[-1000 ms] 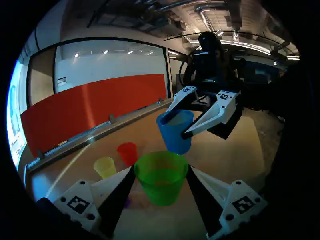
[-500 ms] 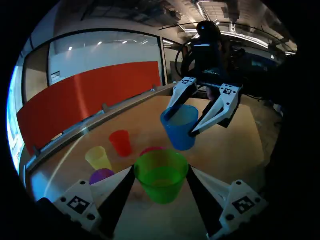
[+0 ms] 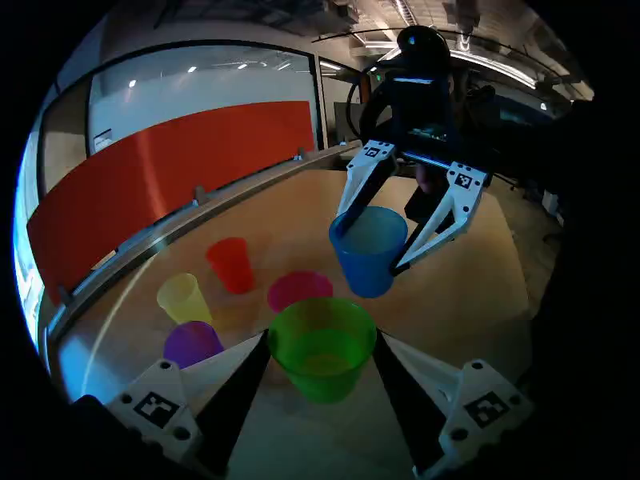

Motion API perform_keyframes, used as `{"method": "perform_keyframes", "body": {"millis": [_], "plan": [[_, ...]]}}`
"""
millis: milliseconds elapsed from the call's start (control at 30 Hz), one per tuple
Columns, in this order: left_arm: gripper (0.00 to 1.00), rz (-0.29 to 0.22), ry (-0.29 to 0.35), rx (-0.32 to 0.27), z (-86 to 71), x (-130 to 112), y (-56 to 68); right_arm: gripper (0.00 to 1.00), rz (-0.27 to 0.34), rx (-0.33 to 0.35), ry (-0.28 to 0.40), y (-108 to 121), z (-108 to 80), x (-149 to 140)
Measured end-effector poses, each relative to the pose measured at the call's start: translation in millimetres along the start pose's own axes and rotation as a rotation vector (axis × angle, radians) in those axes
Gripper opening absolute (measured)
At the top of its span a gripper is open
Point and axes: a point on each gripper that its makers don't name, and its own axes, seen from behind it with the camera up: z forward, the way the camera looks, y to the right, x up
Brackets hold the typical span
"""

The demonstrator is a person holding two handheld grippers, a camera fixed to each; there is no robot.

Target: Pour water

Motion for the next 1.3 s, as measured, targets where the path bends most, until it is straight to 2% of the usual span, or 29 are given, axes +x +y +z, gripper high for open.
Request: {"method": "perform_keyframes", "body": {"millis": [567, 800, 1300], "plan": [[0.88, 0.019, -0.094, -0.026, 8.8, -21, -0.8, 0.93, -0.027, 0.029, -0.078, -6, 7.3, -31], [0.88, 0.035, -0.128, -0.044, 12.8, -28, 2.5, 0.93, -0.029, 0.038, -0.103, -7, 10.4, -41], [0.88, 0.034, -0.151, -0.058, 19.5, -33, 0.6, 0.93, -0.026, 0.055, -0.125, -8, 14.5, -51]]}}
